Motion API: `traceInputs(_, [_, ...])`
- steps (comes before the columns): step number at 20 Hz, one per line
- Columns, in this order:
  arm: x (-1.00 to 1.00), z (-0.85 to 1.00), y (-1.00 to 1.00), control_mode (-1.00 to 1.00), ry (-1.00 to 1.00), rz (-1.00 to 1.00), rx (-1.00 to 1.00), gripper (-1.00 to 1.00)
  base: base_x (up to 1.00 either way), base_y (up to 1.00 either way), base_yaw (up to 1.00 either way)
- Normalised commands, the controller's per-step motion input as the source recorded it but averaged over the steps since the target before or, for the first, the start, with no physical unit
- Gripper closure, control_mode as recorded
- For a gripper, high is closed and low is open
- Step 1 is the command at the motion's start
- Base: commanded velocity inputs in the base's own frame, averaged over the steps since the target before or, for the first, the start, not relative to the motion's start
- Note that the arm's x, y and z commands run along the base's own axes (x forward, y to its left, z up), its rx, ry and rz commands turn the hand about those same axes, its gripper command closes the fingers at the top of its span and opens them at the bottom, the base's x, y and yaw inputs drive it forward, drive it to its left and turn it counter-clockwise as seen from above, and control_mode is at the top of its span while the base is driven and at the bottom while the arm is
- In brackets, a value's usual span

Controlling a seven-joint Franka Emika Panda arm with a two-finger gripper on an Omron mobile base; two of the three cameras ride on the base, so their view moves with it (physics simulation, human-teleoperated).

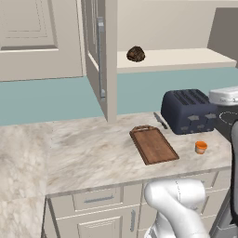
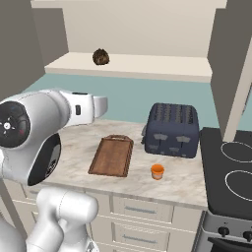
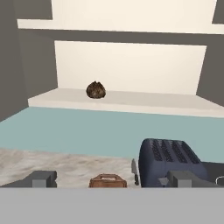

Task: Pick the bread, place it on the cutting board, pick the jam, place it on the counter, and close the cabinet.

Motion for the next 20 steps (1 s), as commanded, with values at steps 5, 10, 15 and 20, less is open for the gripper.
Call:
traceInputs(5, [-0.1,0.17,0.04,-1.0,0.0,0.0,0.03,-1.0,0.0,0.0,0.0])
traceInputs(10, [-0.08,0.16,0.02,-1.0,0.0,0.0,0.05,-1.0,0.0,0.0,0.0])
traceInputs(15, [-0.01,0.11,0.08,-1.0,0.0,0.0,0.05,-1.0,0.0,0.0,0.0])
traceInputs(20, [0.01,0.08,0.19,-1.0,0.0,0.0,0.0,-1.0,0.0,0.0,0.0])
